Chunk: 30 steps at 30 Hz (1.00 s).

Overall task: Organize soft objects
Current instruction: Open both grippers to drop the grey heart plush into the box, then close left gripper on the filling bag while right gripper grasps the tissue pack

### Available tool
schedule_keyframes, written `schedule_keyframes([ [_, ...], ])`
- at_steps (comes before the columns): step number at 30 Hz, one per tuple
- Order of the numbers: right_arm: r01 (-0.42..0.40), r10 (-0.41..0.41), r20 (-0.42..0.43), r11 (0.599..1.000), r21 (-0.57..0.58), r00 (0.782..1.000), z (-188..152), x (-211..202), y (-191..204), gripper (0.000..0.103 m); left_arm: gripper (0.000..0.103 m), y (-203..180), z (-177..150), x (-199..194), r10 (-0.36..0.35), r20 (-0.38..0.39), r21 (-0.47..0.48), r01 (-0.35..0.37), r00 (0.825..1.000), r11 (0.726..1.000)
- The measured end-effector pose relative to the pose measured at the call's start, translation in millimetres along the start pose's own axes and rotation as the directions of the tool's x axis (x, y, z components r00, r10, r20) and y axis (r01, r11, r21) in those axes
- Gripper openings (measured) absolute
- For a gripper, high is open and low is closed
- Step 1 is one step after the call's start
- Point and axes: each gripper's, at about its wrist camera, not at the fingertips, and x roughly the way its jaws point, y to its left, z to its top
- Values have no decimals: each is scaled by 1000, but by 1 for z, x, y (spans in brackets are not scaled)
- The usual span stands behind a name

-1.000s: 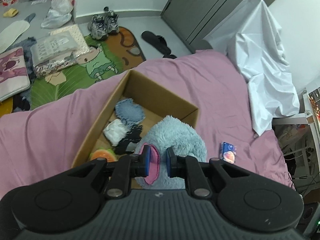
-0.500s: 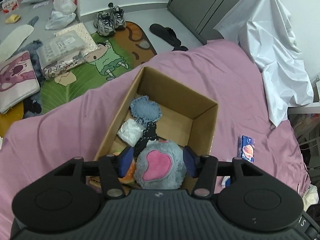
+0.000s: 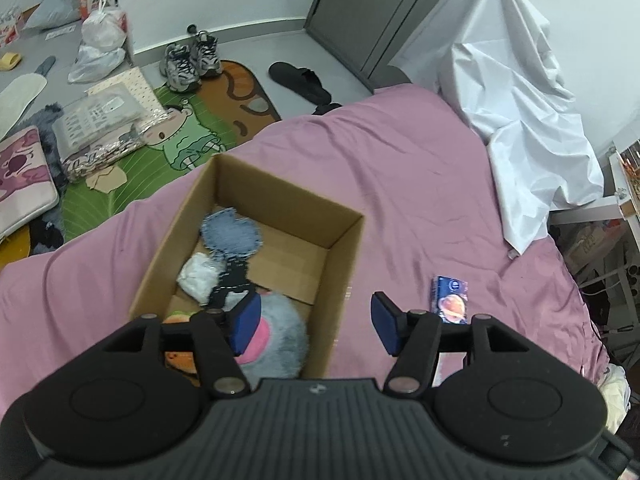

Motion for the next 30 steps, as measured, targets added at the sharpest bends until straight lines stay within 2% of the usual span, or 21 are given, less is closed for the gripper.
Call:
schedule_keyframes([
  [8,45,-44,17,999,-31,999,23,-10,-20,61,64,-32,-14,7,8,7,36,-8,1000,999],
  [16,105,-105,3,993,-45,994,48,-8,-46,62,64,-66,-35,30,20,-37,57,-18,999,998],
  [20,105,-105,-5,994,-13,994,55,-2,-61,62,64,-79,-43,43,24,-53,61,-21,998,998],
  [30,119,-118,-65,993,15,991,59,17,-90,63,64,-100,-60,88,64,-98,17,-62,993,998],
])
